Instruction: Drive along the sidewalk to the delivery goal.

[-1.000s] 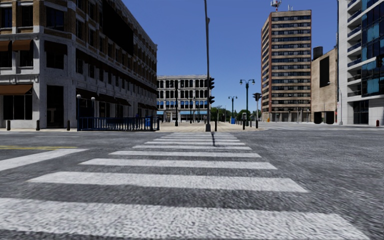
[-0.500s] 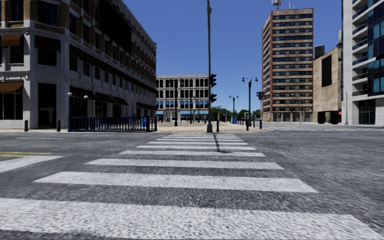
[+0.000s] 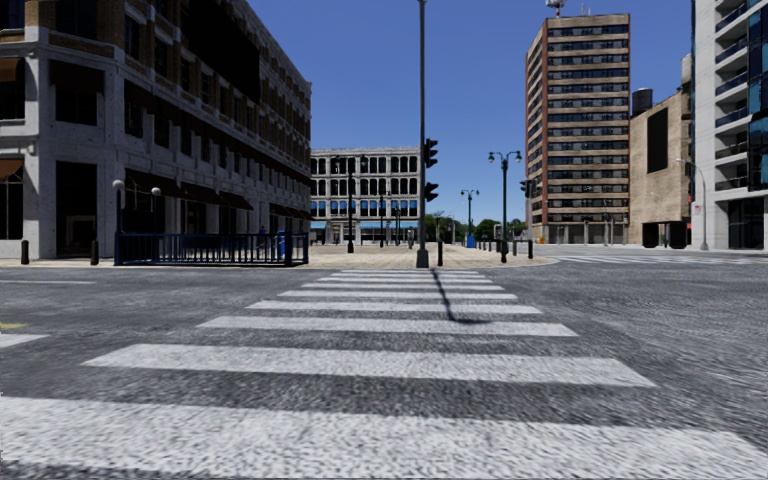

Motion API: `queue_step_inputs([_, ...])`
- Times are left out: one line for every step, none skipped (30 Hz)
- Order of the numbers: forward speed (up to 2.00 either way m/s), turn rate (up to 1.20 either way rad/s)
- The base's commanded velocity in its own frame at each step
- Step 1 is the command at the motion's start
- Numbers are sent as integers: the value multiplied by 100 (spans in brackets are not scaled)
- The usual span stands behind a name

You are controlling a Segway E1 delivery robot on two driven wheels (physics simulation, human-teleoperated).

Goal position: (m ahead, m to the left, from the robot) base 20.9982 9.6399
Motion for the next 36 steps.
queue_step_inputs([200, 0])
queue_step_inputs([200, 0])
queue_step_inputs([200, 0])
queue_step_inputs([200, 0])
queue_step_inputs([200, 0])
queue_step_inputs([200, 0])
queue_step_inputs([200, 0])
queue_step_inputs([200, 0])
queue_step_inputs([200, 0])
queue_step_inputs([200, 0])
queue_step_inputs([200, 0])
queue_step_inputs([200, 0])
queue_step_inputs([200, 0])
queue_step_inputs([200, 0])
queue_step_inputs([200, 0])
queue_step_inputs([200, 0])
queue_step_inputs([200, 0])
queue_step_inputs([200, 0])
queue_step_inputs([200, 0])
queue_step_inputs([200, 0])
queue_step_inputs([200, 0])
queue_step_inputs([200, 0])
queue_step_inputs([200, 0])
queue_step_inputs([200, 0])
queue_step_inputs([200, 0])
queue_step_inputs([200, 0])
queue_step_inputs([200, 0])
queue_step_inputs([200, 0])
queue_step_inputs([200, 0])
queue_step_inputs([200, 0])
queue_step_inputs([200, 0])
queue_step_inputs([200, 0])
queue_step_inputs([200, 0])
queue_step_inputs([200, 0])
queue_step_inputs([200, 0])
queue_step_inputs([200, 0])
